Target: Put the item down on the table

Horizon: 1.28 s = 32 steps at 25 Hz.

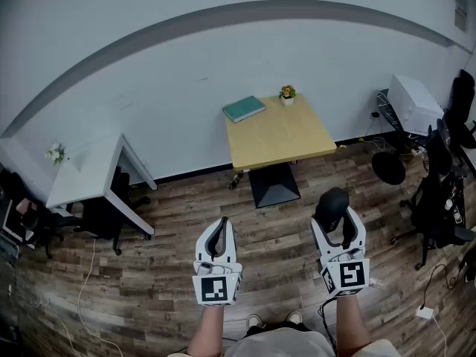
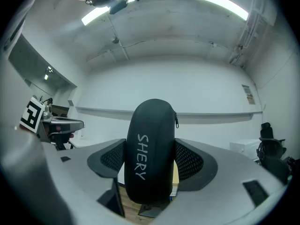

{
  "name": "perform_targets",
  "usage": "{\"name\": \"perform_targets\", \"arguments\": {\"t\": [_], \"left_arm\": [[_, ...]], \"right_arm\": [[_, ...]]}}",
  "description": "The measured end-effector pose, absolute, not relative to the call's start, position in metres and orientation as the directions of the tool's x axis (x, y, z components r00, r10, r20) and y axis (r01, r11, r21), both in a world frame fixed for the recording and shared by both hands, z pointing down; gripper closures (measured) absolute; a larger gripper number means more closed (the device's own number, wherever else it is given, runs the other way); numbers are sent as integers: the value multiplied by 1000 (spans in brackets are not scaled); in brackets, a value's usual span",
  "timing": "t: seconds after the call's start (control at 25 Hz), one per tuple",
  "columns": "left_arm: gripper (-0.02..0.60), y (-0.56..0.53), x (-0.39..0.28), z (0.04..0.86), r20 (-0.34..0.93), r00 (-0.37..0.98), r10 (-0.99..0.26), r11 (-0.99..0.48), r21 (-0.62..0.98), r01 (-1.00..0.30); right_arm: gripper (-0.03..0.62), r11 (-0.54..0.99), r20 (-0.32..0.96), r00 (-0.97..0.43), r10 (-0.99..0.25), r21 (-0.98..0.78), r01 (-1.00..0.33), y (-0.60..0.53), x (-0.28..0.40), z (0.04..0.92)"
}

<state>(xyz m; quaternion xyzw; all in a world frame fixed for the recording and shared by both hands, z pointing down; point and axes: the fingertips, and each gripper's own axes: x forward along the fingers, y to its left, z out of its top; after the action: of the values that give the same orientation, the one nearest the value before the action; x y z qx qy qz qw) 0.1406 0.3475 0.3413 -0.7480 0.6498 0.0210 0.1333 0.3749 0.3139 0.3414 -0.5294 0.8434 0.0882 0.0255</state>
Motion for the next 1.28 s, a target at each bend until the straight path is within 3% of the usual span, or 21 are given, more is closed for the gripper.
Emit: {"name": "perform_targets", "arguments": {"t": [0.56,0.68,1.28], "left_arm": [[574,366,60,344,-207,173,-963,-138,-175,-975],[574,369,42,350,-157,172,-972,-143,-183,-973],[574,362,-2,371,-142,156,-977,-132,-166,-977]], "right_arm": [[260,406,-126,-416,-901,95,-909,334,295,347],[260,395,-120,-405,-906,101,-913,338,278,349],[260,400,-111,-410,-906,99,-911,325,240,362]]}}
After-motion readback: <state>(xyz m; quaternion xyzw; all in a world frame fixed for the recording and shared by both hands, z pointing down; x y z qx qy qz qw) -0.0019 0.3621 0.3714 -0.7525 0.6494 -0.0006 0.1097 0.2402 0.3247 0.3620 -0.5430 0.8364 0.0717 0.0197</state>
